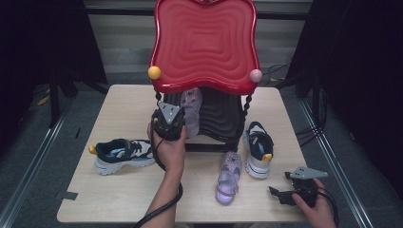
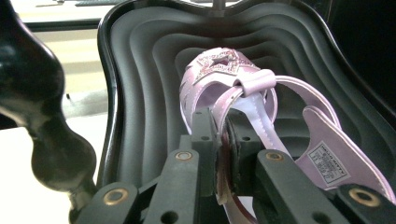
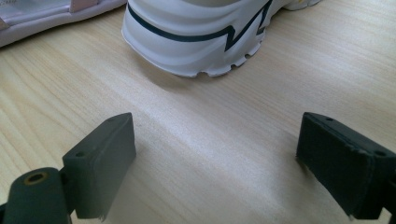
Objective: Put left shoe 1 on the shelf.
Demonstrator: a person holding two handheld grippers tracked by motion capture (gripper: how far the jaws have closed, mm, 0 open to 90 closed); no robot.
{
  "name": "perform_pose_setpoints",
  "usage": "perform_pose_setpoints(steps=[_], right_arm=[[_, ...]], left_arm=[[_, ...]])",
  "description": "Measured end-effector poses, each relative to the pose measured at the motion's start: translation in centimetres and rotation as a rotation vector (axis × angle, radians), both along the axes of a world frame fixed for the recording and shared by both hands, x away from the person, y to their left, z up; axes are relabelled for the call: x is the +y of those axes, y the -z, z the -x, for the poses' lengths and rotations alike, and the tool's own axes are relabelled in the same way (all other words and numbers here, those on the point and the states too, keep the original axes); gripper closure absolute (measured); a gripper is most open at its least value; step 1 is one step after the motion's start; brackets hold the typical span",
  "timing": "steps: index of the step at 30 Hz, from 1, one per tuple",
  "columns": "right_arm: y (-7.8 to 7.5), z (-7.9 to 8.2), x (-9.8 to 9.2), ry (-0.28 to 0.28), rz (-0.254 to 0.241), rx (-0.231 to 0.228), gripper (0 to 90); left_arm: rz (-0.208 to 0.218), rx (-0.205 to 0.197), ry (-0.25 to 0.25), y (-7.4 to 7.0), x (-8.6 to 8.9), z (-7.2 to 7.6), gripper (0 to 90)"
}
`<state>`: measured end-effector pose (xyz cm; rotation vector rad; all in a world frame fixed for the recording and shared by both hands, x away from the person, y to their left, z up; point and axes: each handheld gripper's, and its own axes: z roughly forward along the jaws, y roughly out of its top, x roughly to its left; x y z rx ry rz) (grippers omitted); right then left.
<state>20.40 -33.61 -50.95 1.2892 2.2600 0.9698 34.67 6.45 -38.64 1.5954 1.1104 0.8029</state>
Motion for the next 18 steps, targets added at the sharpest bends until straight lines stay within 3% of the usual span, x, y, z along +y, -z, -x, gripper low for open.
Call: perform_pose_setpoints(steps=[13, 18], right_arm=[[0.0, -0.1, 0.0, -0.003, 0.001, 0.000, 11.1], [0.0, -0.1, 0.0, -0.004, 0.001, 0.001, 11.0]], left_arm=[[-0.017, -0.049, -0.065, -0.3, -1.2, -1.0, 83.0], [-0.024, -0.050, -0.073, -0.2, -2.0, -1.5, 82.7]])
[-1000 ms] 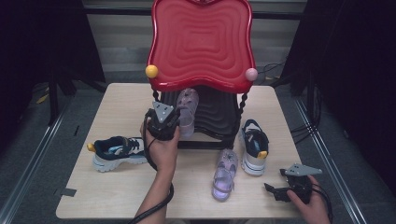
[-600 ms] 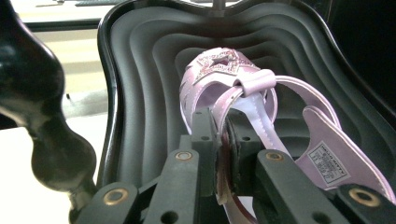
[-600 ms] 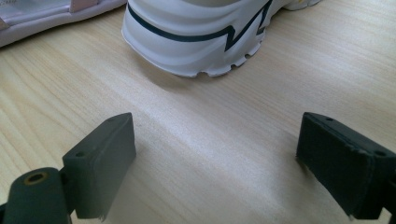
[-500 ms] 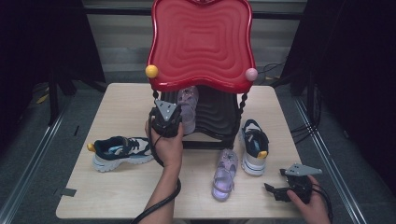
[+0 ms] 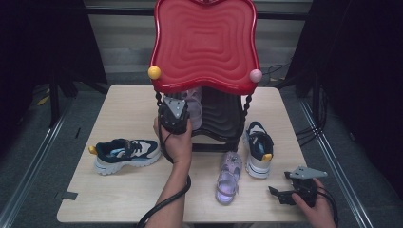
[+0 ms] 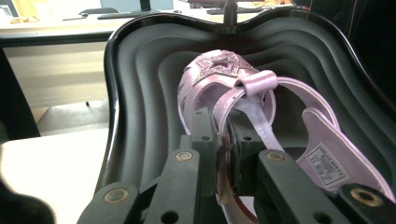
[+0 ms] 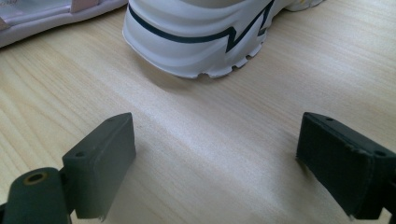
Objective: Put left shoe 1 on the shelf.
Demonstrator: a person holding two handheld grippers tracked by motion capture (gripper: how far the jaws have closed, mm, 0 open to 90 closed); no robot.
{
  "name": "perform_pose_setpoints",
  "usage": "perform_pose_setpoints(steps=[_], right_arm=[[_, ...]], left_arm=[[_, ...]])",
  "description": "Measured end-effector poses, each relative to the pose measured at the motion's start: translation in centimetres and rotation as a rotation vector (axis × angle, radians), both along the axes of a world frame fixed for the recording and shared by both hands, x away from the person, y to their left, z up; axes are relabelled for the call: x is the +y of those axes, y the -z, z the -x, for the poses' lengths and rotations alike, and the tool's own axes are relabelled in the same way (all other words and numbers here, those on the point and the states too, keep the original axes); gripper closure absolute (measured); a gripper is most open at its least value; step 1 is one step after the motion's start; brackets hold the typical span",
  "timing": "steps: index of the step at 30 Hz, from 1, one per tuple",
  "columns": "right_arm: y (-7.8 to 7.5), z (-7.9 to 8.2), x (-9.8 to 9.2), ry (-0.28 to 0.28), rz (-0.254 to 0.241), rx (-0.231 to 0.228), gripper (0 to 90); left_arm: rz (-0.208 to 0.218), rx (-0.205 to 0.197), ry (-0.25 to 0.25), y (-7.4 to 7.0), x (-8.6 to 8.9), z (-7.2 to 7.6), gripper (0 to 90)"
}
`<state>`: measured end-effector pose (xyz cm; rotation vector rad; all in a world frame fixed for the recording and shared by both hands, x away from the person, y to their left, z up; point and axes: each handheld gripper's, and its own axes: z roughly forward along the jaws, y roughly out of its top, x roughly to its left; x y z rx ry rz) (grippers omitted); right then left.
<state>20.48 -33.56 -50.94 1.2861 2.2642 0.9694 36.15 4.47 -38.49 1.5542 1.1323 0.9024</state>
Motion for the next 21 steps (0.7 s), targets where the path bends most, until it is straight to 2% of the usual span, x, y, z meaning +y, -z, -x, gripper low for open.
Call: perform_pose_setpoints(steps=[5, 7, 9, 15, 19, 21], right_arm=[[0.0, 0.0, 0.0, 0.001, -0.001, 0.002, 11.0], [0.0, 0.0, 0.0, 0.001, 0.000, 0.002, 11.0], [0.0, 0.0, 0.0, 0.001, -0.001, 0.002, 11.0], [0.0, -0.1, 0.1, -0.002, 0.000, 0.001, 11.0], [0.0, -0.1, 0.1, -0.004, -0.001, 0.000, 11.0], [0.0, -0.1, 0.1, -0.003, -0.001, 0.002, 11.0]], left_arm=[[-0.036, -0.006, 0.005, 0.4, -0.5, 0.0, 82.3], [-0.044, 0.000, 0.023, 0.7, -0.2, 0.0, 81.7], [-0.041, -0.007, 0.019, 0.9, -0.1, 0.0, 81.5], [-0.036, 0.004, 0.061, 0.9, 0.3, -0.1, 78.5], [-0.037, 0.046, 0.066, 1.1, 0.4, -0.1, 74.5], [-0.034, 0.053, 0.060, 1.3, 0.4, -0.1, 75.8]])
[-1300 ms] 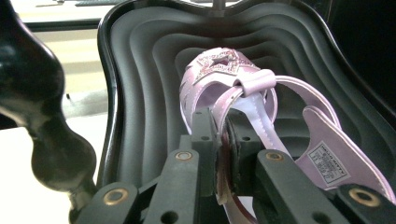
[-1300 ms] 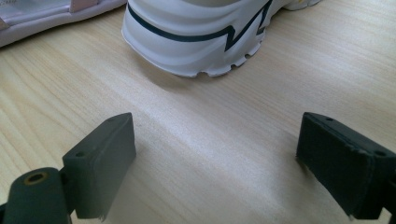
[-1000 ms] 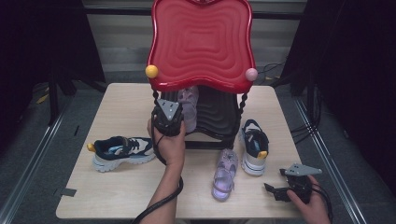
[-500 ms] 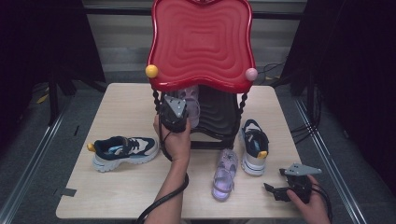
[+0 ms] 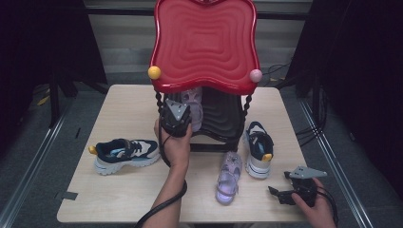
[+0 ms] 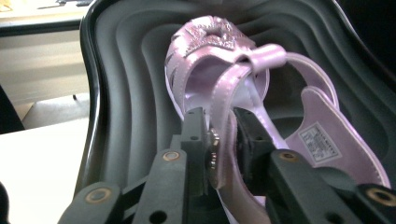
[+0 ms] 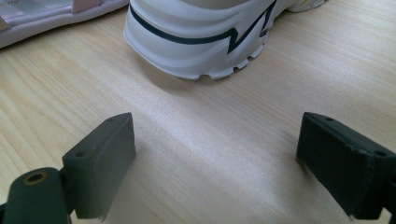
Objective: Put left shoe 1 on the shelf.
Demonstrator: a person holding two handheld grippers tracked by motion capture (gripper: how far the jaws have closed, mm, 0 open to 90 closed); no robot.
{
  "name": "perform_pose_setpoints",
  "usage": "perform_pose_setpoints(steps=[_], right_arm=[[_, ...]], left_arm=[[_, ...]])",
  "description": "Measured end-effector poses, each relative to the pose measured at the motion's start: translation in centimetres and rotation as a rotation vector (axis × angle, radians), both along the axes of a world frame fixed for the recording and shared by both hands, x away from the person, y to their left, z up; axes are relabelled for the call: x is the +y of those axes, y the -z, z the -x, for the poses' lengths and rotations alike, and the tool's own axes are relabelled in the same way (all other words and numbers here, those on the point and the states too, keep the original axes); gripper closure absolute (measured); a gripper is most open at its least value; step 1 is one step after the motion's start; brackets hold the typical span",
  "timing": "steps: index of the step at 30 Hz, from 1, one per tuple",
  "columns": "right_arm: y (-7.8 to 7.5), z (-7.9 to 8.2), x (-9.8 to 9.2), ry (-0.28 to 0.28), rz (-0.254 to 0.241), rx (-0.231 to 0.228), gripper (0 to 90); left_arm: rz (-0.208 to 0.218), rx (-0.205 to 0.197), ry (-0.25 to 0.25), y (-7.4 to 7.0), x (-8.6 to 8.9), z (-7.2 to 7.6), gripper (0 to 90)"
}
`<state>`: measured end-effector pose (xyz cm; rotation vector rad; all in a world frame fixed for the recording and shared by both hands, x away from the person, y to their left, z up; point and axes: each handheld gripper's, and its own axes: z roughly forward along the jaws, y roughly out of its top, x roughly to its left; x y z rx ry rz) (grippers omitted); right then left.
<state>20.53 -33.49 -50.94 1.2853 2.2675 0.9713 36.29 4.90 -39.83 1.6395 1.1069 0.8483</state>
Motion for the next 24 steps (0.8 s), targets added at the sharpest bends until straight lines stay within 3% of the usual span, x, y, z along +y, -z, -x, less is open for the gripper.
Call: perform_pose_setpoints(steps=[5, 9, 16, 17, 19, 22, 24], right_arm=[[0.0, 0.0, 0.0, 0.000, 0.000, 0.000, 11.0], [0.0, 0.0, 0.0, -0.003, 0.001, -0.002, 11.0], [0.0, 0.0, 0.0, -0.004, 0.003, -0.005, 11.0], [0.0, 0.0, 0.0, -0.003, 0.002, -0.003, 11.0], [0.0, 0.0, 0.0, -0.004, 0.002, -0.004, 11.0], [0.0, 0.0, 0.0, -0.004, 0.002, -0.003, 11.0], [0.0, 0.0, 0.0, -0.005, 0.003, -0.005, 11.0]], left_arm=[[-0.037, 0.003, -0.040, -0.3, 0.0, 0.0, 81.6], [-0.002, 0.002, -0.082, -0.6, -0.2, 0.2, 82.5], [0.037, -0.013, -0.109, -1.3, -0.4, -0.3, 82.8], [0.052, -0.021, -0.135, -1.3, -0.5, -0.4, 82.8], [0.046, -0.032, -0.124, -1.4, -0.6, -0.6, 82.8], [0.035, -0.029, -0.157, -1.0, -0.8, -0.9, 82.6], [0.023, -0.022, -0.131, -0.6, -0.9, -1.0, 81.9]])
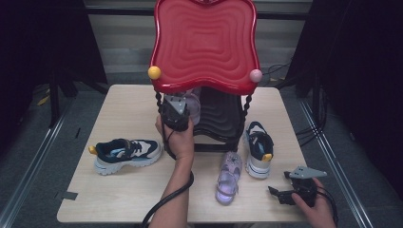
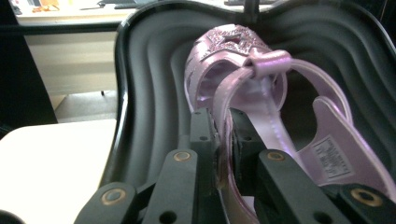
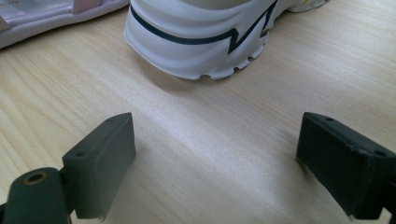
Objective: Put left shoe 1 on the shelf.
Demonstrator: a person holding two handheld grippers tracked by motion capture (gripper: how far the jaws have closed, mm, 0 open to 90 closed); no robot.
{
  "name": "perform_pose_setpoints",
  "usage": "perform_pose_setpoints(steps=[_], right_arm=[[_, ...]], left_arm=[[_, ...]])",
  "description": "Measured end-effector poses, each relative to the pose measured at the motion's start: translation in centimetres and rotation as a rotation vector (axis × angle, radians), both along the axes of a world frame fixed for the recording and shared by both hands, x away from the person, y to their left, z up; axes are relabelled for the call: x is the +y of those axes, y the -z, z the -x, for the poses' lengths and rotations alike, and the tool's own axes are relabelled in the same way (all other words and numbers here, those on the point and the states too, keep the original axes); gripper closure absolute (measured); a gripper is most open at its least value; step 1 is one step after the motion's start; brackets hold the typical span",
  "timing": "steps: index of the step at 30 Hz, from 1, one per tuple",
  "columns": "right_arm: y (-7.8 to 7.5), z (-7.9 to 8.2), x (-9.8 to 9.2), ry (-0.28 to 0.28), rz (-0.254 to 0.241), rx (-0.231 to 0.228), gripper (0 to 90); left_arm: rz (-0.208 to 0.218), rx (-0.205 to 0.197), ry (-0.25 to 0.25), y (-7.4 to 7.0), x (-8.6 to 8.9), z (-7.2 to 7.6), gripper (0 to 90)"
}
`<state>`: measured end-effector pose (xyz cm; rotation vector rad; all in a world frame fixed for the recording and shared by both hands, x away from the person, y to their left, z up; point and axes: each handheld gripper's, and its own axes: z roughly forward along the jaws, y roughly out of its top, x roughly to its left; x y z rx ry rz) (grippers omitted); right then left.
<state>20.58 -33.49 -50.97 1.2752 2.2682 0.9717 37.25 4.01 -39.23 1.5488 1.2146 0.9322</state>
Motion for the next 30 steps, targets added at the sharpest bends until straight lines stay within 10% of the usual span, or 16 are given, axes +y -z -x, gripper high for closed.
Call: perform_pose_setpoints(steps=[30], right_arm=[[0.0, 0.0, 0.0, -0.003, 0.000, -0.001, 11.0]], left_arm=[[-0.078, 0.016, 0.098, -0.1, 0.2, 1.0, 69.8]])
